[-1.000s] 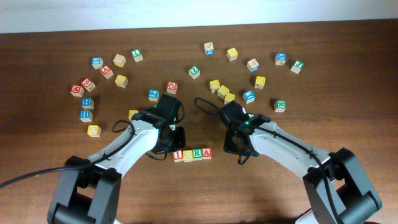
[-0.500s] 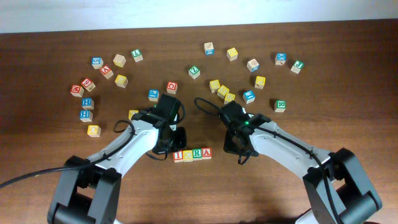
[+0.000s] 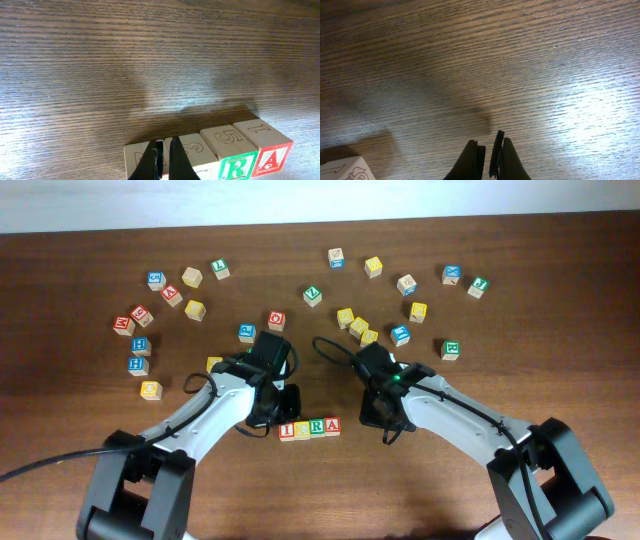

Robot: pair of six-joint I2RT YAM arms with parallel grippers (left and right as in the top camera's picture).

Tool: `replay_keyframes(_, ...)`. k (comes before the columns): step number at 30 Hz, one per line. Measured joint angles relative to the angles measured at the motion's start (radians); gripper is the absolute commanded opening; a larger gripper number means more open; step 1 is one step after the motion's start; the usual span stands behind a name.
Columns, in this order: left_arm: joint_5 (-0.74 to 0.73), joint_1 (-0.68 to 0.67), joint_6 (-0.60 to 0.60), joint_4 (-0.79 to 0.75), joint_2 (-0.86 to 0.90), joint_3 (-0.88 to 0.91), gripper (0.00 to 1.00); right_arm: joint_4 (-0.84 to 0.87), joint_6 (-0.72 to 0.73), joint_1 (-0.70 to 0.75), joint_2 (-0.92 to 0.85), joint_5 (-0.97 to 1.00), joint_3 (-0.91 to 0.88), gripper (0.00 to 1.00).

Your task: Spell out ICRA

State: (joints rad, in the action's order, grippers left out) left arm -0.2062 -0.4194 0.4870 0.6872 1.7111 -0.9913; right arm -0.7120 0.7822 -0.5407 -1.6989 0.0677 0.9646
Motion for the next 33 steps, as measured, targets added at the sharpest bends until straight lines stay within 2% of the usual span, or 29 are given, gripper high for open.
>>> replay_keyframes(4, 0.016, 0.003, 0.0, 0.013, 0.0, -0.011, 0.0, -0.004, 0.0, 0.0, 0.0, 0.0, 0.0, 0.04)
replay_keyframes(6, 0.026, 0.04, 0.0, 0.063, 0.001, -0.05, 0.0, -0.007, 0.001, 0.0, 0.0, 0.0, 0.0, 0.04)
replay_keyframes(10, 0.039, 0.196, -0.023, 0.171, 0.002, -0.091, 0.0, 0.001, 0.001, 0.0, 0.0, -0.008, 0.0, 0.04)
replay_keyframes(14, 0.042, 0.243, -0.047, 0.279, 0.002, -0.093, 0.0, 0.029, 0.001, 0.0, 0.0, -0.043, 0.0, 0.04)
replay_keyframes(21, 0.013, 0.168, -0.044, 0.148, 0.002, 0.04, 0.0, 0.074, 0.001, -0.038, 0.0, -0.08, 0.0, 0.04)
replay_keyframes(29, -0.031, 0.081, -0.037, 0.086, 0.002, 0.052, 0.0, 0.114, 0.0, -0.066, 0.0, -0.179, 0.0, 0.04)
replay_keyframes(33, -0.04, 0.081, -0.037, 0.071, 0.002, 0.052, 0.0, 0.134, 0.001, -0.095, 0.0, -0.192, 0.0, 0.04)
